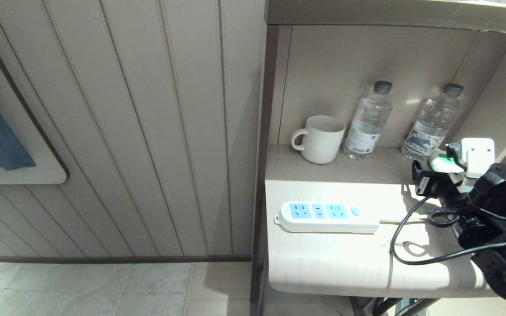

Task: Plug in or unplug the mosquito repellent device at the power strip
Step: Pick up the mosquito repellent liquid

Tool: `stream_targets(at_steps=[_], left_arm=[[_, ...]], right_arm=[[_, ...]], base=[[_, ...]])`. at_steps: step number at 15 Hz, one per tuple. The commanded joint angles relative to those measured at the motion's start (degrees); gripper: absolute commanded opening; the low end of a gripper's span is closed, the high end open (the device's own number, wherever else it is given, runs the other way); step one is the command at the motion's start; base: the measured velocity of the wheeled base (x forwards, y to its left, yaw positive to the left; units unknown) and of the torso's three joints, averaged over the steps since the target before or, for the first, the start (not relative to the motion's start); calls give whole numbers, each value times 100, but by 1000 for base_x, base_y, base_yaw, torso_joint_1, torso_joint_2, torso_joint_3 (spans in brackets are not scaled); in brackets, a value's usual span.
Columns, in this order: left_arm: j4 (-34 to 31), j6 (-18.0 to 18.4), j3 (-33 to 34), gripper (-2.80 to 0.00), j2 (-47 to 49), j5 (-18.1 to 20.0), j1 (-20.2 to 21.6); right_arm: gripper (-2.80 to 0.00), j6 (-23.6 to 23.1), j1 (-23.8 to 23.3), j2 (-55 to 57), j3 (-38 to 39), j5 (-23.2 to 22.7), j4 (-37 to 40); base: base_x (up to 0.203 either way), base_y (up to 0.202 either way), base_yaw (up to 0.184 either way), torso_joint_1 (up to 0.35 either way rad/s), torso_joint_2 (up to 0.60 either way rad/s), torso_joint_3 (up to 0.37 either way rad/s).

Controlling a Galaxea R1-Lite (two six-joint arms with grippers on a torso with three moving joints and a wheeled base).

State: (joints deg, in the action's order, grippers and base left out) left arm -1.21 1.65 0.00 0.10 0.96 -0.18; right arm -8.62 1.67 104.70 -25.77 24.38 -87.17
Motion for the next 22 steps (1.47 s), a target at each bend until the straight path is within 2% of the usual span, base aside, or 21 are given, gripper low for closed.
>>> stream_targets(at_steps=[1,10,11,13,16,20,22], left_arm=[[-2,2,0,-280,8,0,1],[-2,2,0,-280,8,0,1],[-2,2,0,-280,8,0,1],[-2,2,0,-280,8,0,1],[-2,2,0,-280,8,0,1],[-2,2,0,-280,8,0,1],[-2,2,0,-280,8,0,1]], right_arm=[[0,-6,1,-155,52,14,-256],[0,-115,59,-2717,883,-305,-90],[-280,-133,77,-2984,945,-354,5],[-280,-267,109,-3647,1068,-437,385],[-280,-363,310,-4578,1113,-469,1641],[-280,-323,767,-6157,701,-180,4514],[-280,-79,623,-6909,625,-302,6136]], base=[[0,0,0,0,0,0],[0,0,0,0,0,0],[0,0,0,0,0,0],[0,0,0,0,0,0],[0,0,0,0,0,0],[0,0,0,0,0,0],[0,0,0,0,0,0]])
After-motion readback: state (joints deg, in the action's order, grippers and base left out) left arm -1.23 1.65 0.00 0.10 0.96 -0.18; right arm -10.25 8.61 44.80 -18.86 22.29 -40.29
